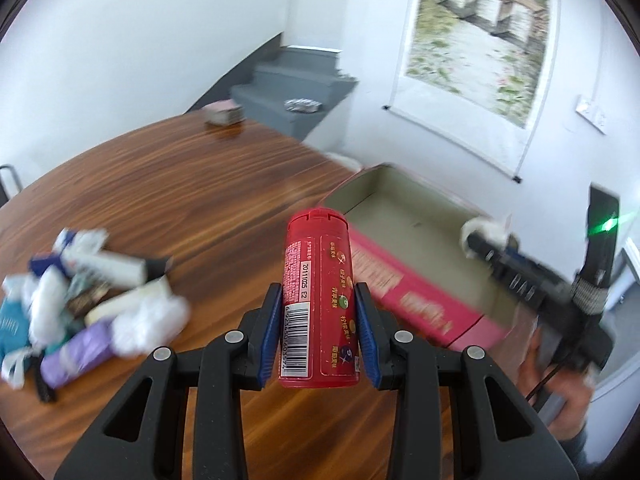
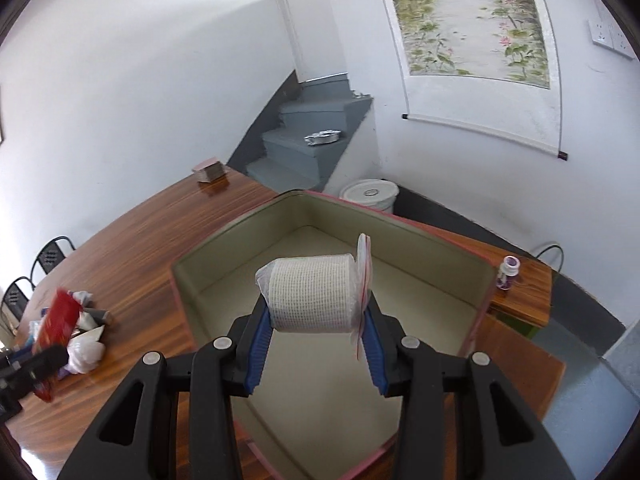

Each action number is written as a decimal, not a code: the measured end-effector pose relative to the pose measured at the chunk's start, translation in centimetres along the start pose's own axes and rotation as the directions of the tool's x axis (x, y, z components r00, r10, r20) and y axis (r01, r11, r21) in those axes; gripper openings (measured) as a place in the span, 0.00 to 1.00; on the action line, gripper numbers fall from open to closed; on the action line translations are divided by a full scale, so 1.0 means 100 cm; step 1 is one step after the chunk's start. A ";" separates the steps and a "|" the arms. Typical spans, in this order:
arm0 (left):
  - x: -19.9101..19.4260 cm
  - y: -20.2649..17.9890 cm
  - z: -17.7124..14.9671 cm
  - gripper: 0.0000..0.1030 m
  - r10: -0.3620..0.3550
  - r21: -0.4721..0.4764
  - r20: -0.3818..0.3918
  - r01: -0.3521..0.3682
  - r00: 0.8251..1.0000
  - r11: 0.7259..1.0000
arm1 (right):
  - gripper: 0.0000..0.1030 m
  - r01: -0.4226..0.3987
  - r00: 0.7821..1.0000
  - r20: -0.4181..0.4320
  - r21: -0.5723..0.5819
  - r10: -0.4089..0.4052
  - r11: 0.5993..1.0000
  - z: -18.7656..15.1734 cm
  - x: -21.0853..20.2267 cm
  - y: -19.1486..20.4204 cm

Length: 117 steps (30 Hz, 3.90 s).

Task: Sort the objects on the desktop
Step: 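Carry the red can with the left gripper while the right carries the gauze roll to the pink tin, then open both grippers to drop the can and gauze roll into the pink tin, then grasp the blue cloth bag with the left gripper, then lift the blue bag with the left gripper while the right grasps the plastic-wrapped bundle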

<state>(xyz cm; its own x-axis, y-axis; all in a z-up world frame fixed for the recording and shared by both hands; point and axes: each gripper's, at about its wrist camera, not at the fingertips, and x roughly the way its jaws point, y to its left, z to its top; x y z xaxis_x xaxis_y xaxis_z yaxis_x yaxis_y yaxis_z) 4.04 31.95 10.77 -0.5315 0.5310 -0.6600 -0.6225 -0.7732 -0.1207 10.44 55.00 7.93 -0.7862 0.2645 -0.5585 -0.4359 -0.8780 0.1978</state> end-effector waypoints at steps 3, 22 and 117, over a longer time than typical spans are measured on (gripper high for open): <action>0.013 -0.018 0.018 0.37 -0.028 0.035 0.018 0.027 0.999 0.999 | 0.45 -0.002 1.000 -0.007 0.026 0.002 1.000 -0.001 0.001 -0.011; 0.092 -0.063 0.056 0.53 -0.140 0.038 -0.064 0.143 0.988 0.989 | 0.81 0.035 0.997 0.072 0.027 -0.037 0.999 -0.002 -0.014 -0.025; -0.045 0.329 -0.091 0.39 0.366 -0.449 -0.141 -0.389 0.920 0.804 | 0.99 -0.423 0.891 -0.275 -0.218 0.361 0.879 -0.067 0.035 0.228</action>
<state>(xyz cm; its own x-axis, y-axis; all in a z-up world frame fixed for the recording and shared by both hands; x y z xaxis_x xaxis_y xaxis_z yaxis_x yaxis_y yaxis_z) -8.79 0.96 2.99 -0.6360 0.1561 -0.7557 -0.0361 -0.9843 -0.1729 0.74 33.23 5.07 -0.7372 -0.1907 -0.6482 0.0452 -0.9711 0.2343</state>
